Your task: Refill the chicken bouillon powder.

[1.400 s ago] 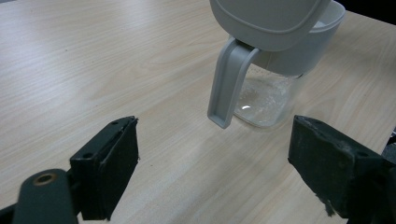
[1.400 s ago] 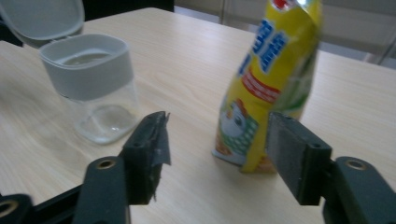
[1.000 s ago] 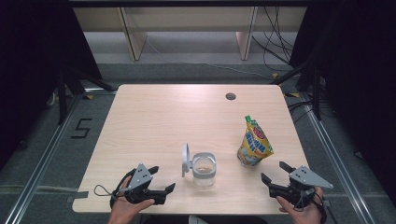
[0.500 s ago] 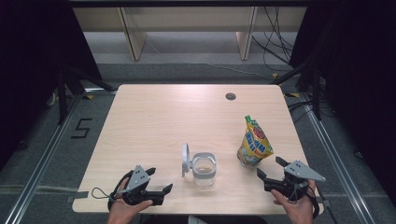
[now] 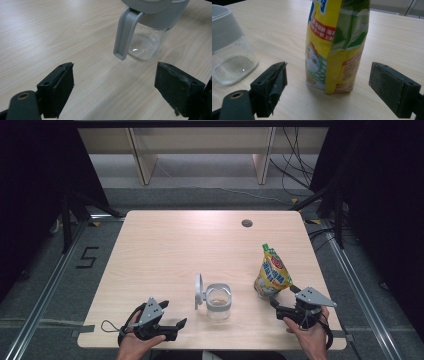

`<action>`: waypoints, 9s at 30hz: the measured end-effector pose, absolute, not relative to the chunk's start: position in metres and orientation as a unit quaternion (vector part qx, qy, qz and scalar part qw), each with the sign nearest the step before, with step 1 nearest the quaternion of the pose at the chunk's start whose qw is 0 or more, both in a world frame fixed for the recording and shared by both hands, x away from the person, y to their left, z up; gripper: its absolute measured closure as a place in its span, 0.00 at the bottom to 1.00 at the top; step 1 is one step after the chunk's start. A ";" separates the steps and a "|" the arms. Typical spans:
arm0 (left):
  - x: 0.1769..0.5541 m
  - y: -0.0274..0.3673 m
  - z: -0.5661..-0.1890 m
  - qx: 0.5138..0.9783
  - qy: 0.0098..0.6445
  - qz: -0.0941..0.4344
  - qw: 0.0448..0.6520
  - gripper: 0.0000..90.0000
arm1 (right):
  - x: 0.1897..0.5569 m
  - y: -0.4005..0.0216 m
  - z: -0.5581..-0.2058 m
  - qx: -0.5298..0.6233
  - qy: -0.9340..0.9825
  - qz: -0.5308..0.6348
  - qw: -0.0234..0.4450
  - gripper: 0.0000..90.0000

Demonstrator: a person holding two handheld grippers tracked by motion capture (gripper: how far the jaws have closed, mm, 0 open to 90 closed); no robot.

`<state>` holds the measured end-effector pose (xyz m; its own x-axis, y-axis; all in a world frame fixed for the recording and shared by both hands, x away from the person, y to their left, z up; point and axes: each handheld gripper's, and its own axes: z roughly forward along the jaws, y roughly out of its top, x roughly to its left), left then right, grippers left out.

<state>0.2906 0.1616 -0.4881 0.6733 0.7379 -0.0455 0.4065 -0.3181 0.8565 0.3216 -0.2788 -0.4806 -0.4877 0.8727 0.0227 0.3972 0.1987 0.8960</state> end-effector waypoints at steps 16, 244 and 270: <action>0.291 0.160 -0.490 0.788 0.365 0.177 0.464 0.17 | 0.343 -0.271 -0.491 0.430 0.730 0.456 0.274 0.18; 0.292 0.153 -0.497 0.802 0.359 0.162 0.449 0.18 | 0.293 -0.177 -0.425 -0.258 0.741 -0.083 0.614 0.43; 0.292 0.152 -0.498 0.810 0.352 0.164 0.440 0.18 | 0.290 -0.180 -0.418 -0.287 0.733 -0.104 0.607 0.43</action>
